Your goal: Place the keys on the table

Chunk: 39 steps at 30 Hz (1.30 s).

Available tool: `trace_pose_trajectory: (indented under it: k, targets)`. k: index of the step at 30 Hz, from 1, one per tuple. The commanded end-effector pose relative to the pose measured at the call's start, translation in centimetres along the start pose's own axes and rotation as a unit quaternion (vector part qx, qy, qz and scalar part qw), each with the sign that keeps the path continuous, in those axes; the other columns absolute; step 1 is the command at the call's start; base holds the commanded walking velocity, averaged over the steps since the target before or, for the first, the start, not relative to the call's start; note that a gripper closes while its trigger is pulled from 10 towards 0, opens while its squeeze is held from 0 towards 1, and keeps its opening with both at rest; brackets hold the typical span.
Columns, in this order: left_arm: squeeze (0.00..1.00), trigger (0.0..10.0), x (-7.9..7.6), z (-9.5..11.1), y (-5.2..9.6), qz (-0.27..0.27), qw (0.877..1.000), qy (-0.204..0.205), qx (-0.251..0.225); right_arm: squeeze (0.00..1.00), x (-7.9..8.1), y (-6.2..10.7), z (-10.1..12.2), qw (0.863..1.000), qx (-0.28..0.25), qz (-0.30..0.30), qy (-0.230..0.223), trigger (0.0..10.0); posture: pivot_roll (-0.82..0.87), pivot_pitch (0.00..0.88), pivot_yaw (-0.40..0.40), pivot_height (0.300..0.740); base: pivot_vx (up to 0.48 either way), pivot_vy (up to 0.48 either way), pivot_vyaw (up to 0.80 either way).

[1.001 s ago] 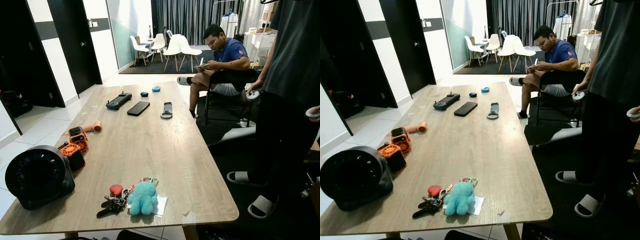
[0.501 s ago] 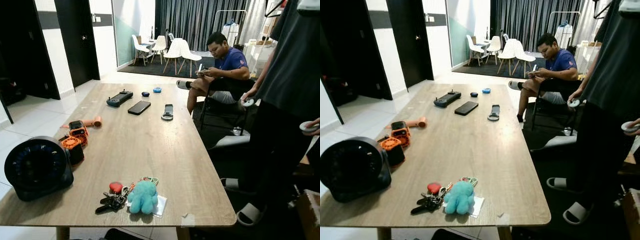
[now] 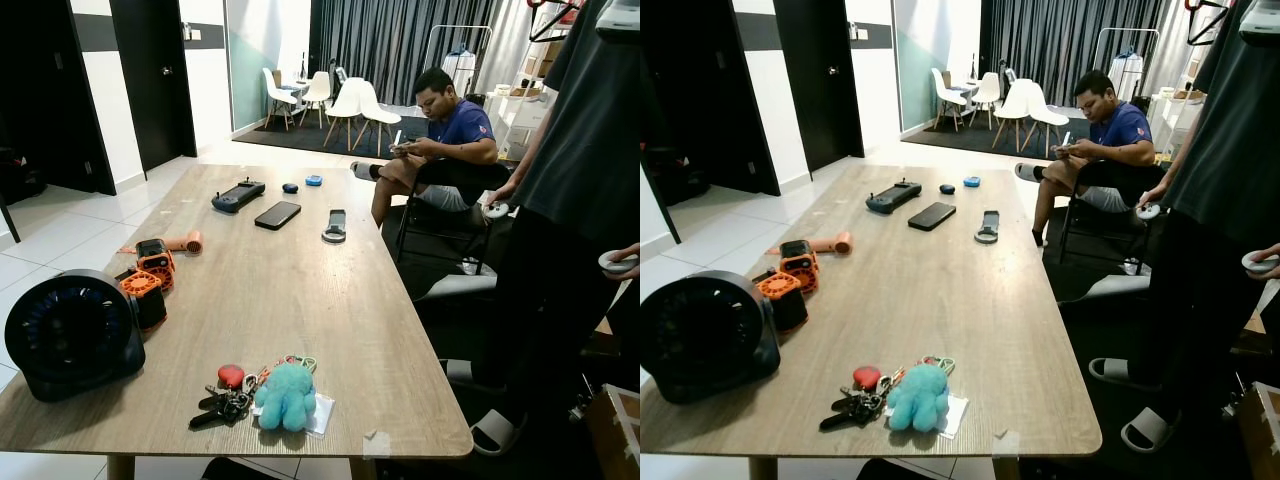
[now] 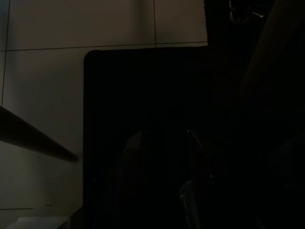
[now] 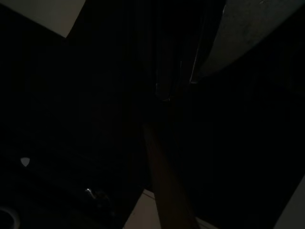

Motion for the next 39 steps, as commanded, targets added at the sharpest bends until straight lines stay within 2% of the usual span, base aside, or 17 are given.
trace_pose_trajectory:
  k: [1, 5, 11, 20, 39]
  targets:
    - [0.00, 10.0, -0.1, -0.6, 0.1, 0.002, 1.000, 0.014, 0.009, 0.00, -0.1, 0.1, -0.5, 1.000, 0.006, -0.007, -0.013, 10.0, 0.03, 0.024, -0.023, 0.740, 0.000, 0.000, 0.00]
    - [0.00, 10.0, -0.1, -0.8, 0.2, 0.001, 1.000, 0.021, 0.012, 0.00, -0.2, 0.5, -1.7, 0.999, 0.015, -0.016, -0.042, 10.0, 0.03, 0.024, -0.006, 0.740, 0.000, 0.000, 0.00]
    - [0.00, 10.0, -0.8, -0.6, 0.2, -0.019, 1.000, 0.022, 0.004, 0.00, -0.3, 0.7, -2.3, 0.998, 0.023, -0.021, -0.047, 10.0, 0.03, 0.023, -0.001, 0.740, 0.000, 0.000, 0.00]
    - [0.00, 10.0, -0.8, -0.6, 0.2, -0.023, 0.999, 0.027, 0.003, 0.00, -0.6, 0.9, -3.0, 0.997, 0.032, -0.032, -0.066, 10.0, 0.03, 0.030, 0.011, 0.740, 0.000, 0.000, 0.00]
    - [0.00, 10.0, -0.2, -0.2, 0.2, -0.019, 0.999, 0.027, 0.000, 0.00, -0.3, 0.7, -2.6, 0.996, 0.026, -0.034, -0.076, 10.0, 0.04, 0.042, 0.022, 0.740, 0.000, 0.000, 0.00]
Point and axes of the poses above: a point about 5 cm out from each wrist's last joint towards the gripper, its own y axis pointing back from the gripper into the wrist, its own z axis along the axis of the wrist's last joint, x = y × z, the point moved 6 cm from there along -y, pointing out of the wrist towards the gripper, and after that the axes turned 2 degrees about -y, right-handed, at the moved point
